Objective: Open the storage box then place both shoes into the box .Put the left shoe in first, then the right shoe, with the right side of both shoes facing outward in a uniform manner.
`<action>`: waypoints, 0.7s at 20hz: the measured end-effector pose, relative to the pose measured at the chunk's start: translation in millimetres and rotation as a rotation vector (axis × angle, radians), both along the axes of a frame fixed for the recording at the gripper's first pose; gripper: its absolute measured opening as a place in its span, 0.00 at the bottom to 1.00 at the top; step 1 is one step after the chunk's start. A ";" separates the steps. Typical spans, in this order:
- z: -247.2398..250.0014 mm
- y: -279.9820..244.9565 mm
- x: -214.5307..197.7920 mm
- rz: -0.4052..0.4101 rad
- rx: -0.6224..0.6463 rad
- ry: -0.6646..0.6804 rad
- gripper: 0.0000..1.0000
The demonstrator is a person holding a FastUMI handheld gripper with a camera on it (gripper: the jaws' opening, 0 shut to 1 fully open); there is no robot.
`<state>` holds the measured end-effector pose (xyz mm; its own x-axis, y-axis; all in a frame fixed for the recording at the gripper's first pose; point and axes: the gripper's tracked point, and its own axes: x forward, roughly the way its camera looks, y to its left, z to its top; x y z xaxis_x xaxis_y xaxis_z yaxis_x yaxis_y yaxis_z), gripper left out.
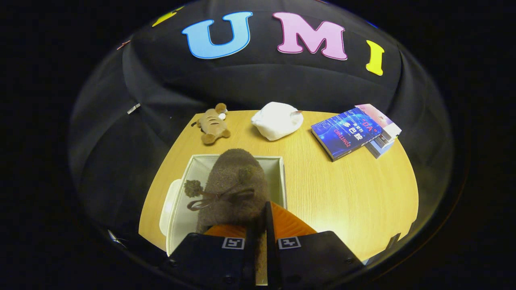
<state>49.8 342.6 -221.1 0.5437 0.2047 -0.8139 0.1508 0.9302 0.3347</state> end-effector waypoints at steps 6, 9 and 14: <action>-2.6 7.2 -13.0 0.037 -0.002 0.011 0.25; 9.5 4.2 -9.8 0.022 0.021 -0.008 0.38; 7.2 1.2 -21.0 0.057 0.010 -0.009 0.81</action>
